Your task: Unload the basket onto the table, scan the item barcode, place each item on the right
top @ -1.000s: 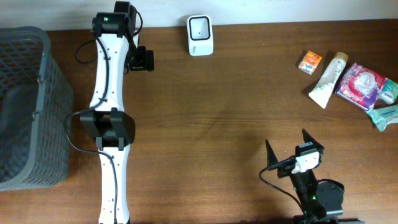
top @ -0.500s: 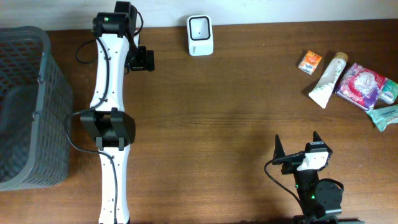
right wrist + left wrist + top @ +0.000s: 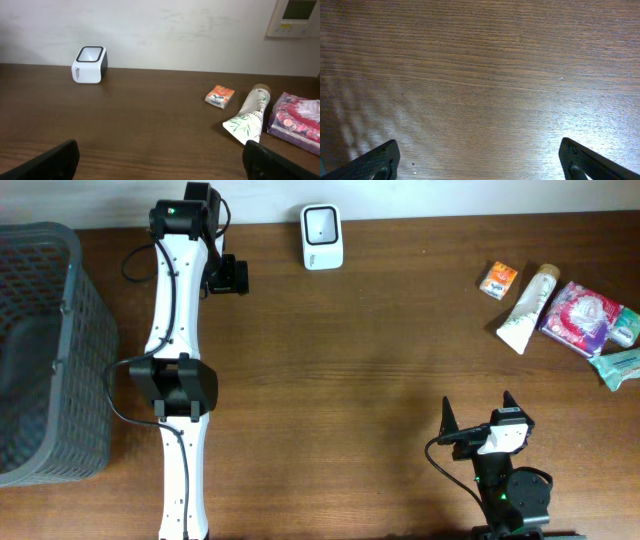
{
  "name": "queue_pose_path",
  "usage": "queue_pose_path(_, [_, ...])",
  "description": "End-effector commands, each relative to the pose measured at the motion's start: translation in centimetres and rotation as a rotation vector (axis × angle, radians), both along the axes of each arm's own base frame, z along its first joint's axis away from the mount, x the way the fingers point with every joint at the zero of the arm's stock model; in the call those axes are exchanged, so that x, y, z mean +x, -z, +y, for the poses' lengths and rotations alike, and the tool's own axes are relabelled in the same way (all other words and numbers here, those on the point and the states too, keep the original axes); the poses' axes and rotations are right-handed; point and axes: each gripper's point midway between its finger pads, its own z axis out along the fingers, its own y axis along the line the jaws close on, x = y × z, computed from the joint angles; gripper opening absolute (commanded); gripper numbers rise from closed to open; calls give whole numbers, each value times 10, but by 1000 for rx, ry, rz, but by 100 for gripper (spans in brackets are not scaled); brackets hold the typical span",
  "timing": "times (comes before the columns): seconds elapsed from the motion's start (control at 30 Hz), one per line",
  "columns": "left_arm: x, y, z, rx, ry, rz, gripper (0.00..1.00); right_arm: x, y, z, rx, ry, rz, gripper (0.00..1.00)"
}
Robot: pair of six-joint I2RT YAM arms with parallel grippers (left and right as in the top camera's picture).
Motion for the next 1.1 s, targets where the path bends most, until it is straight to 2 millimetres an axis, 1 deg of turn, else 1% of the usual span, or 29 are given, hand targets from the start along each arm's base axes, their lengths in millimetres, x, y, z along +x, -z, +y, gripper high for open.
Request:
queue_pose_path(0.0, [0,-16,0,7,-6,-31,99,0,3,0,-5,0,1,99])
queue_pose_path(0.2, [-1,-16,0,7,-6,-31,99,0,3,0,-5,0,1,99])
queue_pose_path(0.23, [-6,-15,0,9,-6,-8,99,0,3,0,-5,0,1,99])
queue_pose_path(0.3, [-8,-15,-2,3,-3,-1,99,0,3,0,-5,0,1,99])
queue_pose_path(0.33, [-7,-15,-10,-27,7,-4,99,0,3,0,-5,0,1,98])
queue_pose_path(0.37, [-2,-16,-22,-62,23,-26,99,0,3,0,-5,0,1,99])
queue_pose_path(0.43, [16,-17,-47,-85,67,-103,99,0,3,0,-5,0,1,99])
queue_pose_path(0.5, [27,-11,-62,-94,94,-159,99,0,3,0,-5,0,1,99])
queue_pose_path(0.53, [27,-7,-68,-102,106,-208,99,0,3,0,-5,0,1,99])
queue_pose_path(0.6, [19,-12,-66,-112,108,-292,99,0,3,0,-5,0,1,99])
queue_pose_path(0.67, [-2,-42,-63,-107,184,-473,99,0,3,0,-5,0,1,99])
queue_pose_path(0.7, [-19,-64,-60,-95,232,-571,99,0,3,0,-5,0,1,99])
queue_pose_path(0.77, [-68,-105,-50,-80,269,-717,99,0,3,0,-5,0,1,99])
queue_pose_path(0.8, [-106,-122,-43,-83,269,-768,99,0,3,0,-5,0,1,99])
queue_pose_path(0.83, [-144,-130,-40,-101,279,-797,99,0,3,0,-5,0,1,99])
queue_pose_path(0.9, [-193,-137,-35,-124,292,-805,99,0,3,0,-5,0,1,99])
queue_pose_path(0.93, [-220,-143,-31,-130,295,-799,99,0,3,0,-5,0,1,99])
queue_pose_path(0.97, [-245,-155,-28,-137,300,-821,99,0,3,0,-5,0,1,99])
queue_pose_path(1.0, [-259,-157,-26,-140,302,-828,99,0,3,0,-5,0,1,99])
queue_pose_path(1.03, [-269,-152,-25,-147,307,-814,99,0,3,0,-5,0,1,99])
queue_pose_path(1.07, [-274,-138,-24,-145,308,-811,99,0,3,0,-5,0,1,99])
